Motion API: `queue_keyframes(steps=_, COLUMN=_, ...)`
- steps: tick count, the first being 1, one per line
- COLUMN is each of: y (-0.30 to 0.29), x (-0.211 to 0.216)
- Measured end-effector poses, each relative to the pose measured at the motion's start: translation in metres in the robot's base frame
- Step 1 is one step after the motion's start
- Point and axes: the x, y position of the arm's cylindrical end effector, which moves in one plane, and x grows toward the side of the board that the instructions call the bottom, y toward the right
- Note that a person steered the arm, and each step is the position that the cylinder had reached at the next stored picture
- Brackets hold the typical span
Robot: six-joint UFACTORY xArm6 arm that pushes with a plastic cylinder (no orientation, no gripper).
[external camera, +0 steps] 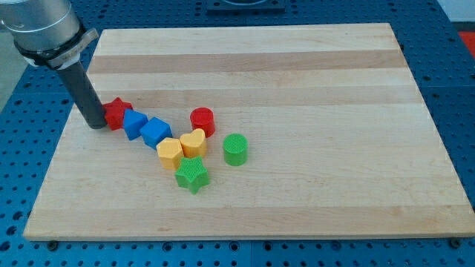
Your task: Push the red star above the blue triangle
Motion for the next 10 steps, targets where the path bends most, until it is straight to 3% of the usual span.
queue_keyframes(steps=2, y=-0.004, x=0.025)
queue_keyframes(steps=5, y=0.036, x=-0.079)
queue_keyframes(steps=6, y=0.026, x=-0.069)
queue_keyframes(steps=7, y=-0.016, x=-0.018)
queue_keyframes(steps=8, y=-0.019, x=0.037)
queue_keyframes(steps=9, y=0.027, x=0.045)
queue_keyframes(steps=10, y=0.043, x=0.018)
